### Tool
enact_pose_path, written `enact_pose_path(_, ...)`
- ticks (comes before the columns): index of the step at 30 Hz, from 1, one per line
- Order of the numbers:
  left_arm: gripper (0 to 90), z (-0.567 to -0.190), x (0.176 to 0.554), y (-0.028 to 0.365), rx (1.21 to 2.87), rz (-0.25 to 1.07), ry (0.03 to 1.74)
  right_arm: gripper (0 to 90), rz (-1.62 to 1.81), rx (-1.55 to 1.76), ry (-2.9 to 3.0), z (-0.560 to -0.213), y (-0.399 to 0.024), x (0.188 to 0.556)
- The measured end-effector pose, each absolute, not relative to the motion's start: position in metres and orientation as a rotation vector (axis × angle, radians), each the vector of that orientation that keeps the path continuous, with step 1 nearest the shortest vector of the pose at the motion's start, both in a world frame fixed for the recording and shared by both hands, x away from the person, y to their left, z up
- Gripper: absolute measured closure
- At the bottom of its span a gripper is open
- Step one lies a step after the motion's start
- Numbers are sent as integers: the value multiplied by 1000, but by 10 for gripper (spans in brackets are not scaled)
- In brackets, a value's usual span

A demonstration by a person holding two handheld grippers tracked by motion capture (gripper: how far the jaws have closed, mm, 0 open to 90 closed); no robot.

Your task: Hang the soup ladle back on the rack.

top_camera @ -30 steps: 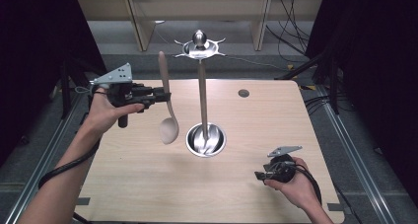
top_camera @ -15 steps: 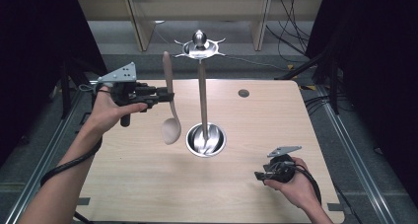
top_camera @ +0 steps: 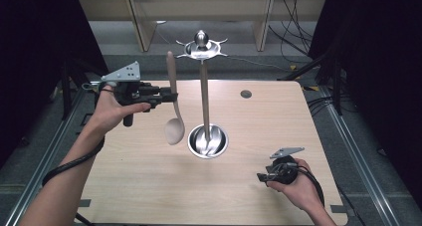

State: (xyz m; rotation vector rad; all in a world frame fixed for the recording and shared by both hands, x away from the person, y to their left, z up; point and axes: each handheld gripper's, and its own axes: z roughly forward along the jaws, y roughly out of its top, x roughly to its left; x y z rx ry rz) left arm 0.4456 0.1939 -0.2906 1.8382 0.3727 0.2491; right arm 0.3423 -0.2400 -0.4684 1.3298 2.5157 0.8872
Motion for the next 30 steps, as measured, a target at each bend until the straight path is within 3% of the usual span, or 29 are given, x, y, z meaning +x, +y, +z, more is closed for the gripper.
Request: enact_pose_path(30,752,-291,453,185,1874,223,370,527,889,1335,2512,-468,-240,342)
